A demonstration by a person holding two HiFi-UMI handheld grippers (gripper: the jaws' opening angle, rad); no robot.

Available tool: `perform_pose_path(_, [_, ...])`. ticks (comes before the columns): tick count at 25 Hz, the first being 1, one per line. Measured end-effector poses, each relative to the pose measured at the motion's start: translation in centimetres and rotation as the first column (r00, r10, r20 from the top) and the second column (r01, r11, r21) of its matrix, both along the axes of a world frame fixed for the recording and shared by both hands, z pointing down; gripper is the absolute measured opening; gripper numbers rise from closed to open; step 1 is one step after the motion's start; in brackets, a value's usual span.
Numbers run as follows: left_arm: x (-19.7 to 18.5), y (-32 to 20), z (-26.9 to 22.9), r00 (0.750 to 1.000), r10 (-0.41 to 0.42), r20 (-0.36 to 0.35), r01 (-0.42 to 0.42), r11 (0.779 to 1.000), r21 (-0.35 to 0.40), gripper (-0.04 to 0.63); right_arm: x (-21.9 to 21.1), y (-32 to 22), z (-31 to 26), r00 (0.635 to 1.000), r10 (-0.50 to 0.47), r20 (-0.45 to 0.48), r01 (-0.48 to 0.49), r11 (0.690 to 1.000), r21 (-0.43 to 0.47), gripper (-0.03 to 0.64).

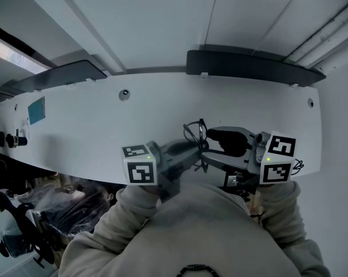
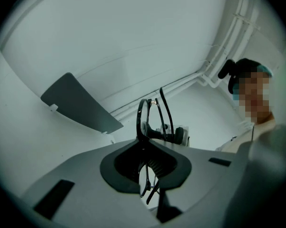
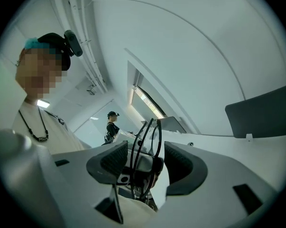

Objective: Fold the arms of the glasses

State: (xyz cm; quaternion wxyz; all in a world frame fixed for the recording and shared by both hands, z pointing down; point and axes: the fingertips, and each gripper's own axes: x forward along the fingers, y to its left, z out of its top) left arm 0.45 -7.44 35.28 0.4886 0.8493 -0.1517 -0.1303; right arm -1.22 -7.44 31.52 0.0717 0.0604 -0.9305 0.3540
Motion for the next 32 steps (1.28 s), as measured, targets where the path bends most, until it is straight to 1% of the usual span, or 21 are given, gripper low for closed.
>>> perform_pose_path(4, [-0.1, -0.1, 0.2, 0.999, -0.012, 0.045, 0.011, 1.000, 0.028, 0.032, 2.0, -0.8, 0.0, 0.999, 0.035, -0.029, -0.033, 0.998, 0.044, 0.216])
perform_pose_path(6, [-0.1, -0.1, 0.9, 0.994, -0.012, 0.109, 0.005, 0.998, 0.063, 0.032, 3.1, -1.5, 0.2, 0.997, 0.066, -0.041, -0.064, 0.997, 0.049, 0.216])
perform_pose_path(9, [0.0, 0.0, 2.3, 0.978, -0.008, 0.207, -0.014, 0.995, 0.103, 0.032, 4.2, -1.9, 0.6, 0.994, 0.095, -0.056, -0.092, 0.995, 0.045, 0.215])
perform_pose_path(11, [0.0, 0.1, 3.4, 0.960, -0.004, 0.280, -0.035, 0.990, 0.134, 0.032, 4.7, -1.7, 0.9, 0.993, 0.094, -0.068, -0.091, 0.995, 0.038, 0.215])
perform_pose_path(12, [0.1, 0.1, 4.2, 0.946, -0.001, 0.325, -0.049, 0.988, 0.145, 0.032, 4.8, -1.5, 1.2, 0.993, 0.090, -0.078, -0.087, 0.996, 0.037, 0.215])
perform_pose_path(13, [0.1, 0.1, 5.3, 0.926, 0.003, 0.378, -0.066, 0.986, 0.152, 0.032, 4.9, -1.3, 1.5, 0.992, 0.086, -0.090, -0.083, 0.996, 0.039, 0.215])
perform_pose_path(14, [0.1, 0.1, 6.7, 0.899, 0.008, 0.437, -0.084, 0.984, 0.156, 0.032, 5.1, -1.1, 1.8, 0.991, 0.085, -0.102, -0.082, 0.996, 0.041, 0.215])
perform_pose_path(15, [0.1, 0.1, 8.5, 0.864, 0.011, 0.503, -0.105, 0.982, 0.159, 0.032, 5.3, -1.0, 2.1, 0.990, 0.088, -0.110, -0.084, 0.996, 0.041, 0.214])
perform_pose_path(16, [0.0, 0.1, 10.5, 0.818, 0.013, 0.575, -0.130, 0.978, 0.163, 0.032, 5.5, -0.9, 2.2, 0.989, 0.094, -0.111, -0.090, 0.995, 0.038, 0.214])
perform_pose_path(17, [-0.2, 0.1, 12.8, 0.762, 0.012, 0.648, -0.160, 0.972, 0.170, 0.032, 5.8, -0.8, 2.4, 0.989, 0.102, -0.110, -0.099, 0.995, 0.034, 0.214])
perform_pose_path(19, [-0.5, 0.2, 17.6, 0.625, -0.006, 0.781, -0.238, 0.951, 0.197, 0.032, 6.1, -0.6, 2.6, 0.988, 0.115, -0.106, -0.113, 0.993, 0.025, 0.213])
perform_pose_path(21, [-0.5, 0.5, 22.7, 0.473, -0.024, 0.881, -0.340, 0.917, 0.207, 0.032, 6.5, -0.3, 3.0, 0.987, 0.118, -0.113, -0.117, 0.993, 0.017, 0.209])
perform_pose_path(23, [-0.2, 1.3, 27.7, 0.320, -0.031, 0.947, -0.448, 0.876, 0.180, 0.032, 6.9, 0.0, 3.4, 0.985, 0.118, -0.124, -0.117, 0.993, 0.013, 0.204])
perform_pose_path(24, [-0.2, 1.7, 30.0, 0.249, -0.032, 0.968, -0.498, 0.853, 0.156, 0.032, 7.1, 0.1, 3.5, 0.985, 0.118, -0.127, -0.118, 0.993, 0.011, 0.200])
perform_pose_path(25, [-0.2, 2.1, 32.1, 0.185, -0.034, 0.982, -0.540, 0.831, 0.130, 0.032, 7.1, 0.1, 3.6, 0.985, 0.119, -0.127, -0.118, 0.993, 0.009, 0.195])
perform_pose_path(26, [-0.3, 2.4, 33.9, 0.128, -0.040, 0.991, -0.576, 0.811, 0.107, 0.032, 7.2, 0.1, 3.7, 0.984, 0.119, -0.129, -0.119, 0.993, 0.009, 0.190])
perform_pose_path(28, [-0.5, 3.2, 36.5, 0.033, -0.070, 0.997, -0.639, 0.765, 0.075, 0.032, 7.2, 0.1, 3.8, 0.983, 0.121, -0.138, -0.120, 0.993, 0.010, 0.187])
perform_pose_path(29, [-0.6, 3.6, 37.4, -0.010, -0.092, 0.996, -0.668, 0.742, 0.062, 0.033, 7.2, 0.2, 3.8, 0.982, 0.121, -0.144, -0.121, 0.993, 0.011, 0.187])
perform_pose_path(30, [-0.8, 3.9, 38.3, -0.047, -0.109, 0.993, -0.687, 0.725, 0.048, 0.033, 7.2, 0.2, 3.8, 0.981, 0.123, -0.148, -0.122, 0.992, 0.011, 0.187])
perform_pose_path(31, [-1.1, 4.2, 39.2, -0.075, -0.117, 0.990, -0.695, 0.718, 0.033, 0.034, 7.3, 0.2, 3.8, 0.981, 0.125, -0.151, -0.125, 0.992, 0.012, 0.187])
perform_pose_path(32, [-1.4, 4.5, 39.9, -0.097, -0.117, 0.988, -0.694, 0.720, 0.017, 0.034, 7.3, 0.1, 3.8, 0.980, 0.128, -0.152, -0.127, 0.992, 0.014, 0.187])
